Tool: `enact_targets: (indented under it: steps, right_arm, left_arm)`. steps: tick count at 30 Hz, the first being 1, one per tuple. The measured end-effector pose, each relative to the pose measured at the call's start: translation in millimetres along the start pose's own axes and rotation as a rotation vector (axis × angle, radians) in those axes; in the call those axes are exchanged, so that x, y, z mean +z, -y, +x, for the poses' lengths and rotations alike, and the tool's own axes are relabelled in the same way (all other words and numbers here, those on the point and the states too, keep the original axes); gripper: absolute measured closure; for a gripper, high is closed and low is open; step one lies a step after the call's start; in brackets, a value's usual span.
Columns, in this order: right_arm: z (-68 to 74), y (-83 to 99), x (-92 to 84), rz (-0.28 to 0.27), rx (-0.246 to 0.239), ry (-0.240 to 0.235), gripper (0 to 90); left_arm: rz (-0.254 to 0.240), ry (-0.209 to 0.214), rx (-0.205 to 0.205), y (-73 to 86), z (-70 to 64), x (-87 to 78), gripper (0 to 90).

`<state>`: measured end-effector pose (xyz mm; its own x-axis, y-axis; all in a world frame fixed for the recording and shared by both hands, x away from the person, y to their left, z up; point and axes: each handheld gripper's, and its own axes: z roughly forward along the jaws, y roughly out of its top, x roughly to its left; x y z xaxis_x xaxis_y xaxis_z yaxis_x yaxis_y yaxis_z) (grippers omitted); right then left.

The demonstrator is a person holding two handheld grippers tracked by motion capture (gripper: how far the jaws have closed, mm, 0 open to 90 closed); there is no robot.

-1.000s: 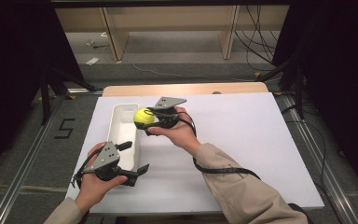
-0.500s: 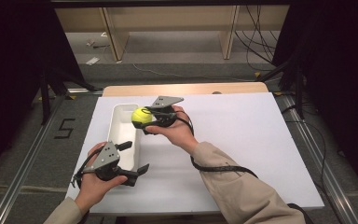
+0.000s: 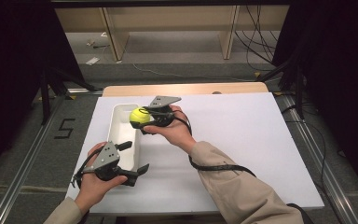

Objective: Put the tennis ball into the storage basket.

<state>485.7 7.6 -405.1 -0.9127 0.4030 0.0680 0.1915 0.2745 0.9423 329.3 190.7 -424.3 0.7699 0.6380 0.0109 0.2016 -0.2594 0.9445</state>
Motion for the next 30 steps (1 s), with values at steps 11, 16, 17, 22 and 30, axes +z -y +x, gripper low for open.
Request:
enact_targets:
  steps: [11,16,17,22,30]
  right_arm:
    - [0.7,-3.0,5.1,0.009,-0.005,-0.012,27.3]
    - [0.8,-3.2,7.8,0.013,-0.007,-0.013,27.3]
    - [0.8,-3.3,8.2,0.013,-0.005,-0.013,27.2]
    - [0.6,-4.3,10.8,0.018,-0.01,-0.015,27.3]
    - [0.8,-5.2,14.9,0.025,-0.014,-0.018,27.3]
  left_arm:
    - [0.0,0.001,0.001,0.0,-0.1,-0.1,2.7]
    - [0.0,0.001,0.001,0.0,-0.1,-0.2,2.7]
    - [0.0,0.001,0.001,0.0,-0.1,-0.2,2.7]
    - [-0.001,0.004,0.0,0.1,-0.2,-0.2,2.7]
    - [0.0,0.006,0.008,-0.2,-0.4,0.1,2.8]
